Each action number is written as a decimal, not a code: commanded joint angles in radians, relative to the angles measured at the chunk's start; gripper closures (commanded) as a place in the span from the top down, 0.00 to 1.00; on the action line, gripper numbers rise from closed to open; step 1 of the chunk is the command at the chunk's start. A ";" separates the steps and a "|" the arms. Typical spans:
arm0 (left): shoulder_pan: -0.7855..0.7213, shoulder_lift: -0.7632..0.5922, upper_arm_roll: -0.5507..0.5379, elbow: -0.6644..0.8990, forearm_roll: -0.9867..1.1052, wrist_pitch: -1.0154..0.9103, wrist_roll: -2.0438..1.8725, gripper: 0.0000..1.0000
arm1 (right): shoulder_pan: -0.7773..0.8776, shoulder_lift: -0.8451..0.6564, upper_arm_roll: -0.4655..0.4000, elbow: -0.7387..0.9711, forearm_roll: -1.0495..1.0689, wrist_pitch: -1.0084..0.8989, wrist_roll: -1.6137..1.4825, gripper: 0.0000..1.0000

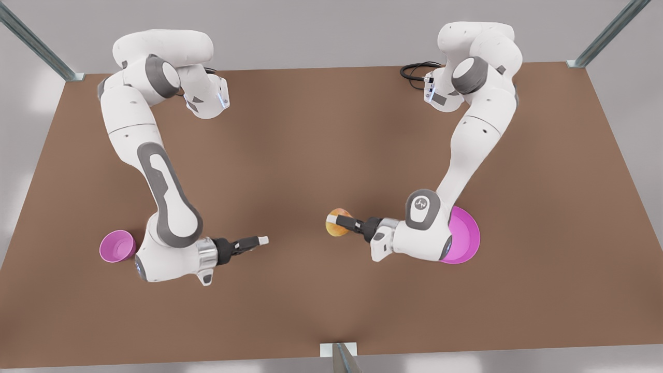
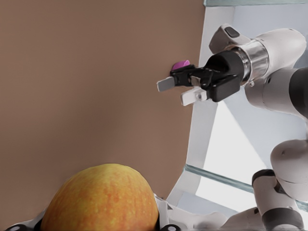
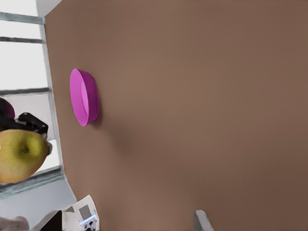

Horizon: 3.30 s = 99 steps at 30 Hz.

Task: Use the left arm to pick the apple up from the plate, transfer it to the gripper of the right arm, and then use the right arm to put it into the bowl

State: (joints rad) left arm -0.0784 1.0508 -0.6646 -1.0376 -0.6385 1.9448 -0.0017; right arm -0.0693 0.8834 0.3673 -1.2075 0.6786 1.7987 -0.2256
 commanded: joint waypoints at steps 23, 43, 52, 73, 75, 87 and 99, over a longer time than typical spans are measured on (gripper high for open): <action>-0.050 0.025 -0.016 0.014 -0.124 0.138 0.157 0.89 | -0.037 0.094 0.203 -0.037 0.294 0.179 -1.733 1.00; -0.058 0.026 -0.018 0.011 -0.144 0.138 0.158 0.89 | -0.058 0.111 0.305 -0.103 0.417 0.160 -1.877 1.00; -0.060 0.028 -0.018 0.011 -0.144 0.140 0.164 0.90 | -0.055 0.117 0.325 -0.115 0.427 0.174 -1.899 1.00; -0.066 0.029 -0.018 0.013 -0.144 0.152 0.166 0.90 | -0.024 0.118 0.329 -0.115 0.466 0.199 -1.902 1.00; -0.066 0.029 -0.018 0.011 -0.144 0.154 0.166 0.90 | -0.018 0.118 0.331 -0.115 0.470 0.203 -1.902 1.00; -0.070 0.031 -0.018 0.013 -0.144 0.154 0.167 0.90 | 0.000 0.118 0.331 -0.112 0.489 0.231 -1.900 1.00; -0.070 0.029 -0.018 0.013 -0.144 0.155 0.166 0.92 | 0.000 0.118 0.338 -0.112 0.493 0.232 -1.890 0.87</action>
State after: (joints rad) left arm -0.1487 1.0823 -0.6815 -1.0250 -0.7809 2.1007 0.1561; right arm -0.0695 1.0033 0.7018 -1.3195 1.1698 2.0304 -2.1094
